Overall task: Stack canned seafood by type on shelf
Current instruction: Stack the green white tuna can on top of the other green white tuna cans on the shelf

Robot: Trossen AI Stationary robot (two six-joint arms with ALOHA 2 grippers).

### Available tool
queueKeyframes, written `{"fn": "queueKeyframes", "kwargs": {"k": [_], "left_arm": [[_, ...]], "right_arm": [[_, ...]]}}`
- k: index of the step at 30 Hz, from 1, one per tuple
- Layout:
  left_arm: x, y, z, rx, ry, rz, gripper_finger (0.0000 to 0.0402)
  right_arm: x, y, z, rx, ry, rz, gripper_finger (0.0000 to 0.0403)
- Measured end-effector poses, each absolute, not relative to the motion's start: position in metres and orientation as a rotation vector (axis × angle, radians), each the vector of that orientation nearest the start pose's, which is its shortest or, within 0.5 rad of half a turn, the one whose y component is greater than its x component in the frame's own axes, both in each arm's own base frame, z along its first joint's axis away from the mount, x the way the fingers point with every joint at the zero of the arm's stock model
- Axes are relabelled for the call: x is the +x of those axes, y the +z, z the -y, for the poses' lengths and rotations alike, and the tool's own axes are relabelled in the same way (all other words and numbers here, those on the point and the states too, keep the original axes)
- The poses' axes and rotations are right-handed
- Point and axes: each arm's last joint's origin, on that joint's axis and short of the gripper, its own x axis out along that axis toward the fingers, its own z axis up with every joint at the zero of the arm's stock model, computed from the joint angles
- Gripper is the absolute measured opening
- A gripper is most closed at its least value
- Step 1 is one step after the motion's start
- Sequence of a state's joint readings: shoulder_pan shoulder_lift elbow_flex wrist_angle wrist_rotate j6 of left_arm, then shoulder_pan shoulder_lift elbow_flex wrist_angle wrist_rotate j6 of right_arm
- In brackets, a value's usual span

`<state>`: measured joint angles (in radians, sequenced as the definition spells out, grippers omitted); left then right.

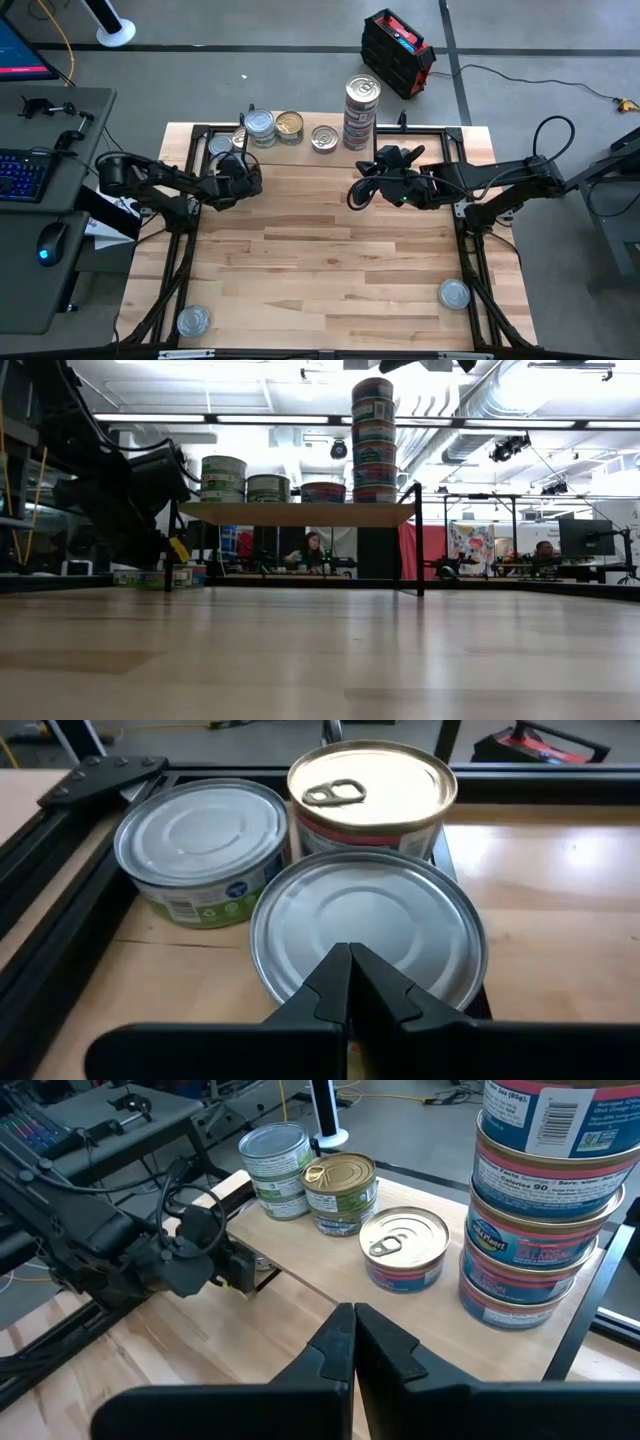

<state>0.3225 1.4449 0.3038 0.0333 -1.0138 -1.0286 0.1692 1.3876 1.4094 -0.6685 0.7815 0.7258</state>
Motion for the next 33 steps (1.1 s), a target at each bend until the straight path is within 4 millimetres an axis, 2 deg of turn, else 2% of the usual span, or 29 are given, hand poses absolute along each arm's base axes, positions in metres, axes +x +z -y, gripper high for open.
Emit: {"fn": "queueKeyframes", "kwargs": {"k": [12,20,33], "left_arm": [[0.164,0.091,-0.07,-0.403,1.506,-0.487,0.0],[0.16,0.091,-0.056,-0.525,1.517,-0.429,0.0],[0.154,0.091,-0.029,-0.534,1.459,-0.44,0.0]], "right_arm": [[0.285,0.375,-0.028,0.378,-0.759,-0.34,0.0],[0.285,0.375,-0.028,0.362,-0.75,-0.35,0.0],[0.286,0.374,-0.03,0.327,-0.703,-0.387,0.0]]}}
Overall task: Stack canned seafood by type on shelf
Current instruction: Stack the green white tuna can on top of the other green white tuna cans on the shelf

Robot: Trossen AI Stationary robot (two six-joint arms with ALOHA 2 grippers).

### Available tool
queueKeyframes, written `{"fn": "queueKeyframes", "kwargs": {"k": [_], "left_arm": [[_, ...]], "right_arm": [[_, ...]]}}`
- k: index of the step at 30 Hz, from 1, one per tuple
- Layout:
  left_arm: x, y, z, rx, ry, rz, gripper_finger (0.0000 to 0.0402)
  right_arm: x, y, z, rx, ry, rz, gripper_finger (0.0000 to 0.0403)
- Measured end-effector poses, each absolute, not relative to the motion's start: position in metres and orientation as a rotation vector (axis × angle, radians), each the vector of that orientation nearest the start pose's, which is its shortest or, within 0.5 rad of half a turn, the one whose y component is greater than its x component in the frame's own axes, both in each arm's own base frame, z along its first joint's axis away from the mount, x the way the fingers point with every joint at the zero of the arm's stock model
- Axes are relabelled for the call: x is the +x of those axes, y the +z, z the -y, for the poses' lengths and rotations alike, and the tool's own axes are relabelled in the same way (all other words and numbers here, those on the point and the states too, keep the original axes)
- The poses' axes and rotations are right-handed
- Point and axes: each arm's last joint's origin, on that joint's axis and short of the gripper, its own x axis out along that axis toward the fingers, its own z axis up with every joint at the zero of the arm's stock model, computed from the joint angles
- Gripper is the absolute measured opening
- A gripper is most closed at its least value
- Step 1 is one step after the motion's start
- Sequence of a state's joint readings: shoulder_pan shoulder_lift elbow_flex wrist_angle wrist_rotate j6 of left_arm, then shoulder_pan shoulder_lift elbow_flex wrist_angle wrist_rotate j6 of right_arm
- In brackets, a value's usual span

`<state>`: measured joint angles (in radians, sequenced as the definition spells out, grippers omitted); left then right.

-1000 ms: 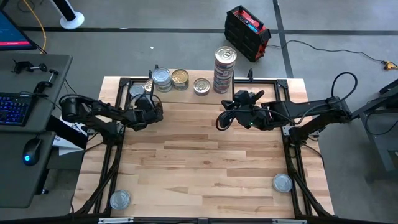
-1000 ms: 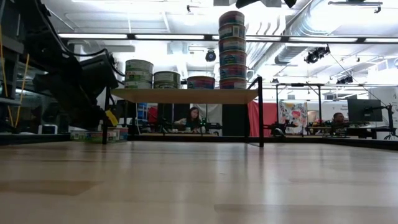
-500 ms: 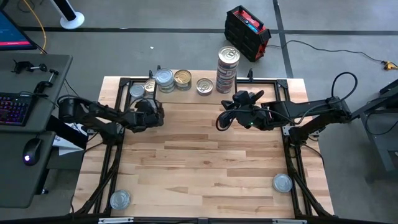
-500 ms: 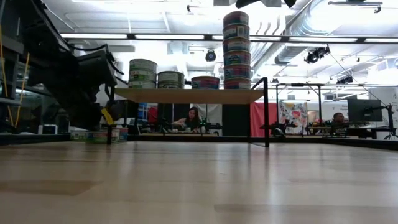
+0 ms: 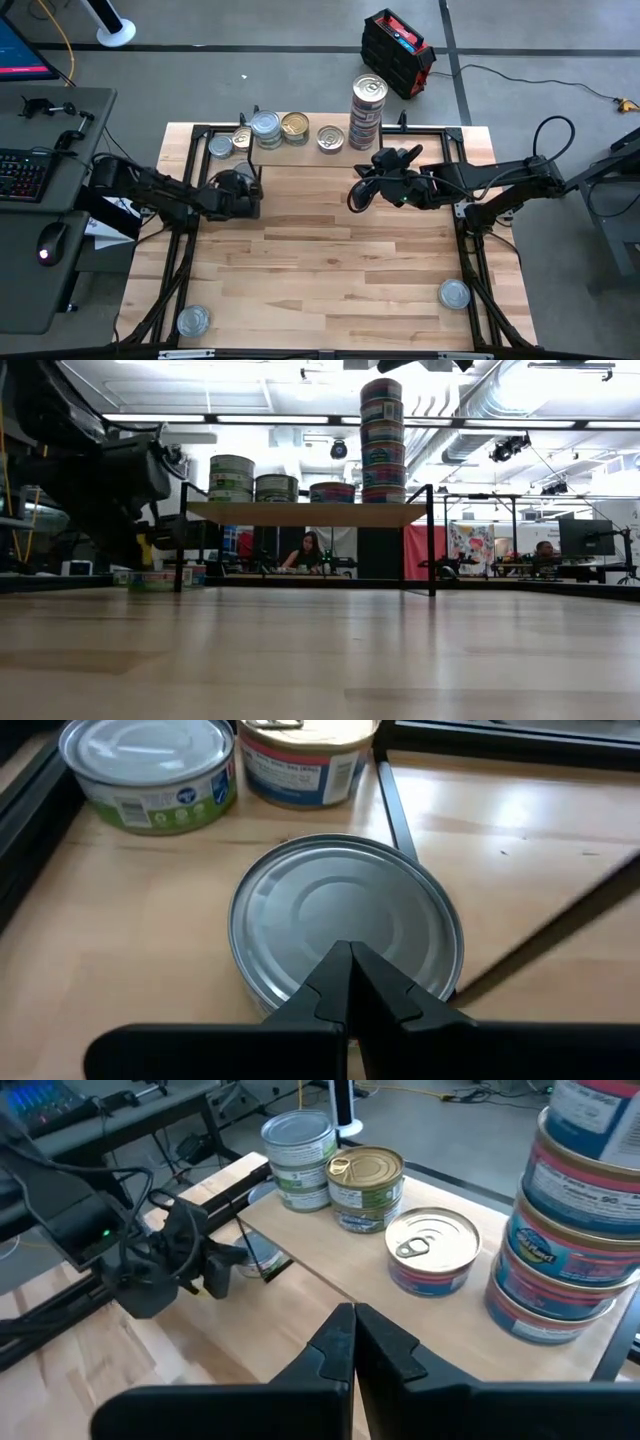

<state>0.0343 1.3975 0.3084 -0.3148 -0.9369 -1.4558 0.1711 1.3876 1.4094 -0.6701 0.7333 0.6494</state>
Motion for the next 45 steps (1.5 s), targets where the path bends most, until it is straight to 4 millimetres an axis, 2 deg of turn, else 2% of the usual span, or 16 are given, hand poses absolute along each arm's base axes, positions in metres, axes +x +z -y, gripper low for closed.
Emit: {"fn": "queueKeyframes", "kwargs": {"k": [8,16,23,26,30,34,38,42,45], "left_arm": [[0.154,0.092,-0.005,-0.566,1.372,-0.407,0.0],[0.173,0.106,0.045,-0.642,1.075,-0.527,0.0],[0.167,0.11,0.081,-0.676,0.89,-0.594,0.0],[0.167,0.112,0.097,-0.672,0.754,-0.615,0.0],[0.179,0.118,0.113,-0.574,0.505,-0.631,0.0],[0.199,0.123,0.117,-0.451,0.324,-0.596,0.0],[0.22,0.122,0.111,-0.344,0.259,-0.571,0.0],[0.25,0.122,0.109,-0.253,0.168,-0.54,0.0],[0.274,0.121,0.111,-0.17,0.104,-0.521,0.0]], "right_arm": [[0.286,0.374,-0.031,0.312,-0.687,-0.398,0.0],[0.285,0.374,-0.036,0.293,-0.668,-0.405,0.0],[0.285,0.374,-0.036,0.275,-0.66,-0.413,0.0],[0.286,0.374,-0.038,0.292,-0.589,-0.447,0.0],[0.29,0.369,-0.044,0.323,-0.384,-0.546,0.0],[0.302,0.355,-0.056,0.431,-0.251,-0.646,0.0],[0.319,0.327,-0.079,0.545,-0.175,-0.785,0.0],[0.331,0.294,-0.107,0.632,-0.221,-0.905,0.0],[0.331,0.278,-0.122,0.67,-0.269,-0.974,0.0]]}}
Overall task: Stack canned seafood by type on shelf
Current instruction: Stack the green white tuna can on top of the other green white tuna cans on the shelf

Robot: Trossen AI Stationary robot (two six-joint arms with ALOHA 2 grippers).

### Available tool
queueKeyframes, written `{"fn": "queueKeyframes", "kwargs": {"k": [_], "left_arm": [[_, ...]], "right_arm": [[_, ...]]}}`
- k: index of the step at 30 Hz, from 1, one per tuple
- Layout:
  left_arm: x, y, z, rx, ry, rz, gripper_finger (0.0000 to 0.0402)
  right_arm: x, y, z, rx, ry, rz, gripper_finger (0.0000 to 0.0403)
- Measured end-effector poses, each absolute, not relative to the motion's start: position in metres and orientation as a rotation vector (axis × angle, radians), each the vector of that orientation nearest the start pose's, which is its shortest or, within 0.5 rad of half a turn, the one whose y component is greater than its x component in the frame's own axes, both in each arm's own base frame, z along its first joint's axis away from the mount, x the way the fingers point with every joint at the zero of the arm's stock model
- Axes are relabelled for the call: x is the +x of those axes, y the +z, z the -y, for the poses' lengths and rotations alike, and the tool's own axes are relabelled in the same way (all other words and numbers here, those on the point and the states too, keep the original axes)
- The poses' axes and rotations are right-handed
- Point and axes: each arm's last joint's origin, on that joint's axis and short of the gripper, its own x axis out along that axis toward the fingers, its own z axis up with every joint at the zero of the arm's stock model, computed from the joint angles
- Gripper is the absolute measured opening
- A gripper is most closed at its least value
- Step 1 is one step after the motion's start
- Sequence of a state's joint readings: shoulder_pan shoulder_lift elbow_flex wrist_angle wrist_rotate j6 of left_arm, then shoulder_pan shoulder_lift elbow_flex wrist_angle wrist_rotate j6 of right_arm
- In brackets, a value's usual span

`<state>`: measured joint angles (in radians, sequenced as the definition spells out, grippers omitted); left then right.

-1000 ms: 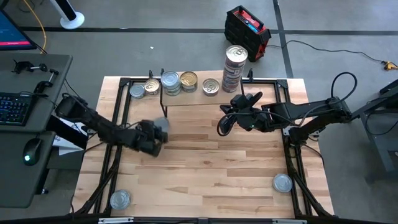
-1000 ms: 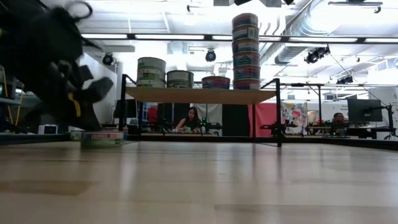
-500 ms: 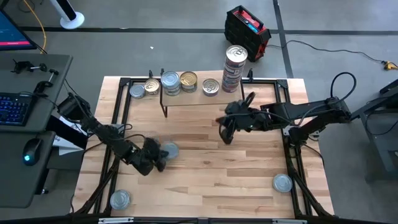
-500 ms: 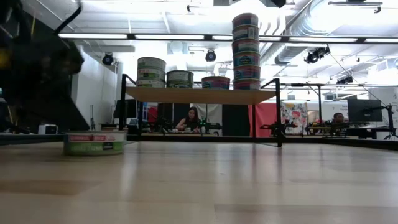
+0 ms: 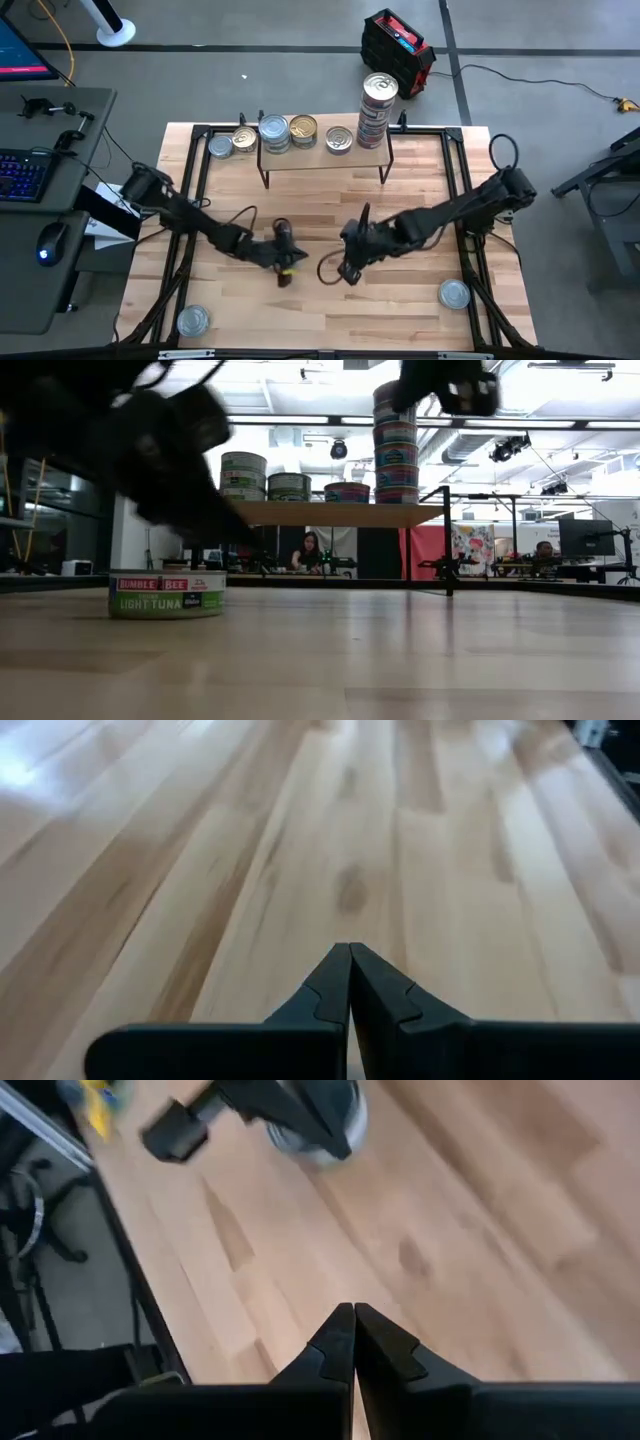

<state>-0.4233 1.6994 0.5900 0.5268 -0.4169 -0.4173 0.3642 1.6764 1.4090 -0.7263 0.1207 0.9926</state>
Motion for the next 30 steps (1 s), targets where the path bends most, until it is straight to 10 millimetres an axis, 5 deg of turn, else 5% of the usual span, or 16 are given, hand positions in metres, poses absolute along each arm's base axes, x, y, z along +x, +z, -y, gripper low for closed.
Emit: {"fn": "queueKeyframes", "kwargs": {"k": [5,8,12,16,23,30], "left_arm": [[0.309,0.137,0.113,-0.057,-0.025,-0.511,0.0],[0.31,0.161,0.111,-0.016,-0.074,-0.526,0.0],[0.282,0.199,0.107,-0.002,-0.081,-0.581,0.0],[0.241,0.221,0.109,-0.073,-0.055,-0.62,0.0],[0.195,0.207,0.131,-0.103,-0.039,-0.726,0.0],[0.205,0.177,0.126,0.068,0.019,-0.872,0.0]], "right_arm": [[0.315,0.272,-0.134,0.654,-0.37,-1.048,0.0],[0.3,0.273,-0.135,0.584,-0.437,-1.103,0.0],[0.283,0.266,-0.135,0.482,-0.396,-1.217,0.0],[0.27,0.233,-0.131,0.533,-0.146,-1.198,0.0],[0.27,0.183,-0.108,0.717,0.096,-0.793,0.0],[0.304,0.178,-0.087,0.642,0.032,-0.72,0.0]]}}
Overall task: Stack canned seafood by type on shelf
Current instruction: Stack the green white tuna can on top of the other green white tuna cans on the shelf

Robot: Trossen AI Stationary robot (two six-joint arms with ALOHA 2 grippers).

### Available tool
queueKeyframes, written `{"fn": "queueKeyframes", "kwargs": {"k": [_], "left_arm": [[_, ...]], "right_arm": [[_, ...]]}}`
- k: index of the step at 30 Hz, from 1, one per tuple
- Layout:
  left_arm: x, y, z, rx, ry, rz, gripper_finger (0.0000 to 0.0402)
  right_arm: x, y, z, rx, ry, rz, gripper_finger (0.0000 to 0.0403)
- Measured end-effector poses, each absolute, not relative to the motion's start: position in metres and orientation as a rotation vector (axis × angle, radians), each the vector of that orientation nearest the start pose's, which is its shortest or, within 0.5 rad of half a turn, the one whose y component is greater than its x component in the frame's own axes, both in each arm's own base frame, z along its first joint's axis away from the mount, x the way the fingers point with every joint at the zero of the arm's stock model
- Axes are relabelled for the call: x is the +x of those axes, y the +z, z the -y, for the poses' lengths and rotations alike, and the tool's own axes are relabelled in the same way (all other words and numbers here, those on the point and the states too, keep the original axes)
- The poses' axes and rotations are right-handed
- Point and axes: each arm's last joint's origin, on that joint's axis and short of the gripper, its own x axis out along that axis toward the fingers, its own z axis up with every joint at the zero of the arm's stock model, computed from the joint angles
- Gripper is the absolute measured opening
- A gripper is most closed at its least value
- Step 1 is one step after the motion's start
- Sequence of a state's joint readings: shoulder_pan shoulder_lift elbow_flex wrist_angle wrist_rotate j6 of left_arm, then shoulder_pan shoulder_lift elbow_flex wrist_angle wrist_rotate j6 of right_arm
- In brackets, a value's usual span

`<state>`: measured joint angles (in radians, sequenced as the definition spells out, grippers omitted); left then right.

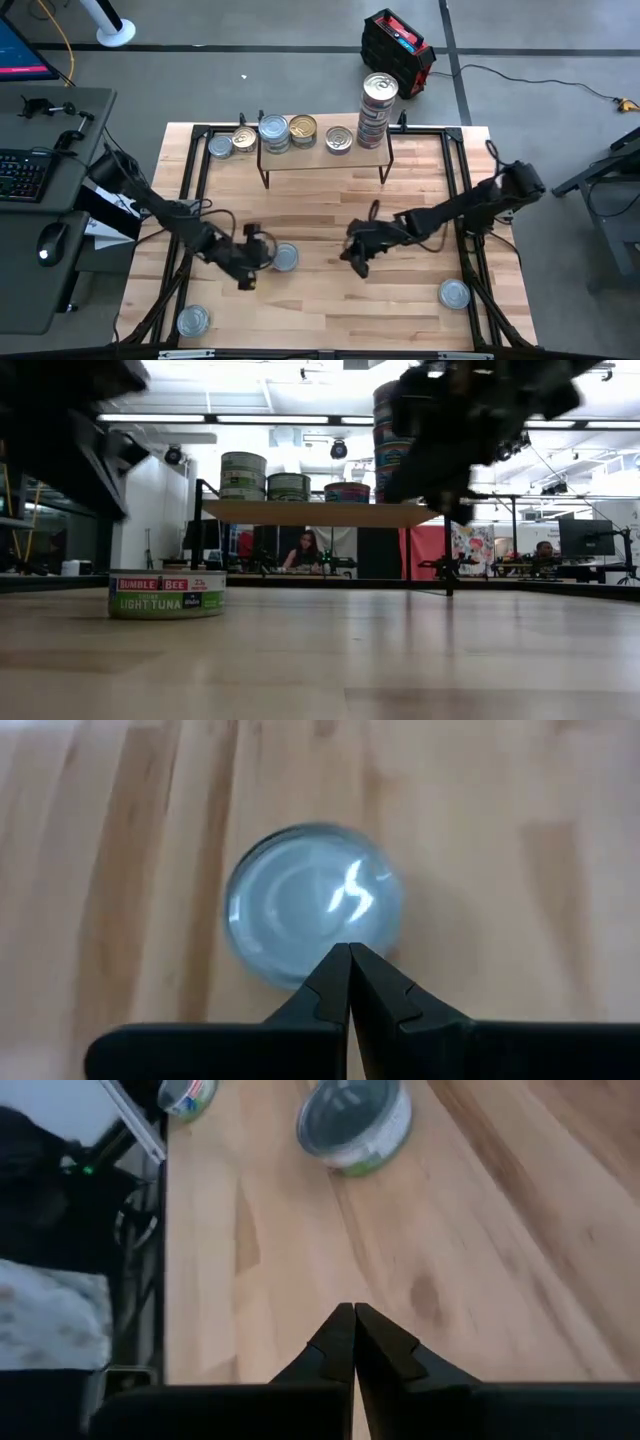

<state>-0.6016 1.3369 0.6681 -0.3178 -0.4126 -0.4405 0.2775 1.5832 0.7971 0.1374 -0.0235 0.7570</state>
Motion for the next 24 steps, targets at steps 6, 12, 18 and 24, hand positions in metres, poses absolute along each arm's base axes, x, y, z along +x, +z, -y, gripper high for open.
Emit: {"fn": "queueKeyframes", "kwargs": {"k": [6,12,18,24], "left_arm": [[0.22,0.168,0.104,0.118,0.062,-0.923,0.0],[0.218,0.165,0.105,0.105,0.02,-0.949,0.0],[0.209,0.151,0.112,0.093,-0.006,-0.868,0.0],[0.2,0.141,0.114,0.103,-0.014,-0.883,0.0]], "right_arm": [[0.34,0.161,-0.085,0.483,0.006,-0.908,0.0],[0.38,0.145,-0.082,0.444,-0.034,-0.916,0.0],[0.415,0.136,-0.086,0.403,-0.001,-0.899,0.0],[0.437,0.133,-0.09,0.395,0.01,-0.871,0.0]]}}
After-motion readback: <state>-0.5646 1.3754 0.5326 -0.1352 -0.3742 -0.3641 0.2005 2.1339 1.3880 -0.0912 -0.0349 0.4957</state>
